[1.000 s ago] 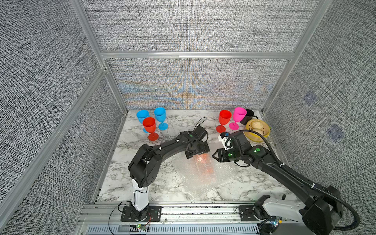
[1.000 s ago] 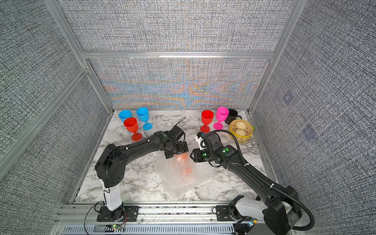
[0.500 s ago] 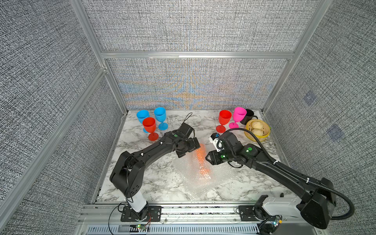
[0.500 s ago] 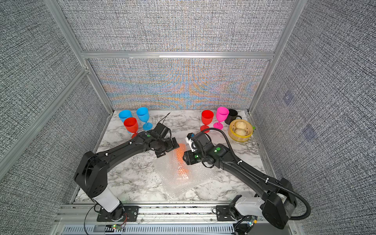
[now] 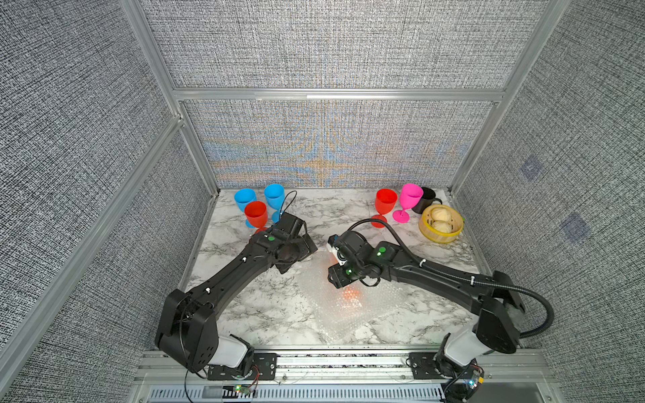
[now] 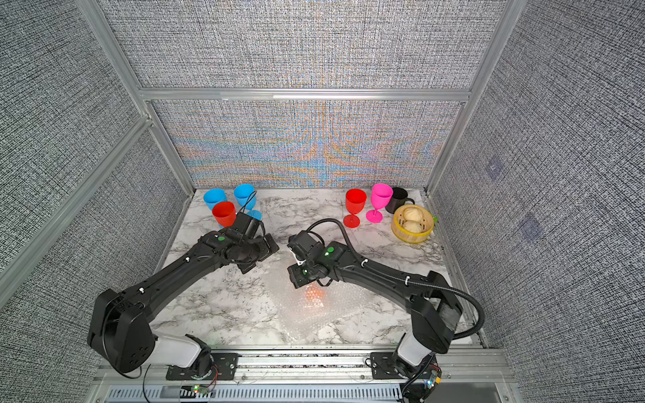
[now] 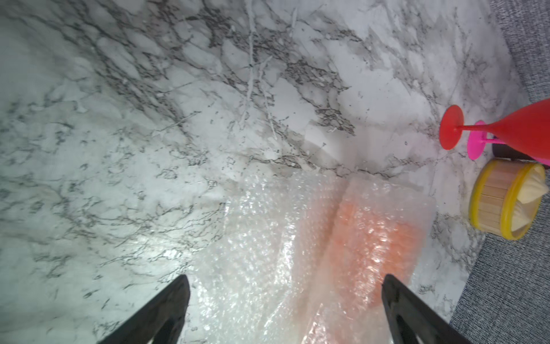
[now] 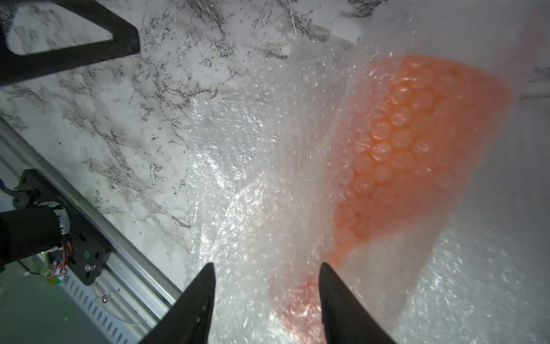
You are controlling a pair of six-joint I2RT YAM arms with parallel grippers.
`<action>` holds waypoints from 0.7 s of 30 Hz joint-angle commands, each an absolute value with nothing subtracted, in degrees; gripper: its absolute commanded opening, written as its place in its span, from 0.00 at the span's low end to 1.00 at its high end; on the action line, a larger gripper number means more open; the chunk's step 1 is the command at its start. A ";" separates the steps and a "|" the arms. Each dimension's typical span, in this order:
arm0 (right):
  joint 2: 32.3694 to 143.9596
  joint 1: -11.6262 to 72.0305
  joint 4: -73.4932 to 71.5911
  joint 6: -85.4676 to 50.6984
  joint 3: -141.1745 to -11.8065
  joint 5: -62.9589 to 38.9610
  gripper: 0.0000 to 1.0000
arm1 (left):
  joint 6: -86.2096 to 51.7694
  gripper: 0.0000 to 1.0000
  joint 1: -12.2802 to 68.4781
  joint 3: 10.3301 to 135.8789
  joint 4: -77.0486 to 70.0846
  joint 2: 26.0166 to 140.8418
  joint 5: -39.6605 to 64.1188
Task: Unpack wine glasses from bubble wrap
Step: Unwrap the bubble wrap.
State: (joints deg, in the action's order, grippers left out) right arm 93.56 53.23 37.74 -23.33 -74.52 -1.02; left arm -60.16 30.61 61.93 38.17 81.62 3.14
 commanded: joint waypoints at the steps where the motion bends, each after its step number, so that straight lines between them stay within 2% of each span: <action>1: 94.85 53.37 40.95 -23.56 -75.38 3.92 0.58 | -60.23 1.00 30.44 60.64 37.80 81.29 3.01; 6: 96.54 52.89 43.50 -22.57 -75.99 6.76 0.58 | -59.56 0.99 30.35 60.11 37.13 82.29 4.94; 17: 93.98 48.10 41.76 -22.29 -70.22 4.17 0.59 | -56.76 0.98 30.41 58.98 34.26 85.14 9.37; 19: 92.57 46.95 40.48 -22.32 -68.90 3.03 0.54 | -56.20 0.97 30.63 58.90 33.94 85.48 10.03; 21: 90.54 45.42 37.68 -22.38 -66.47 0.48 0.40 | -54.96 0.94 31.37 59.17 33.36 85.82 10.72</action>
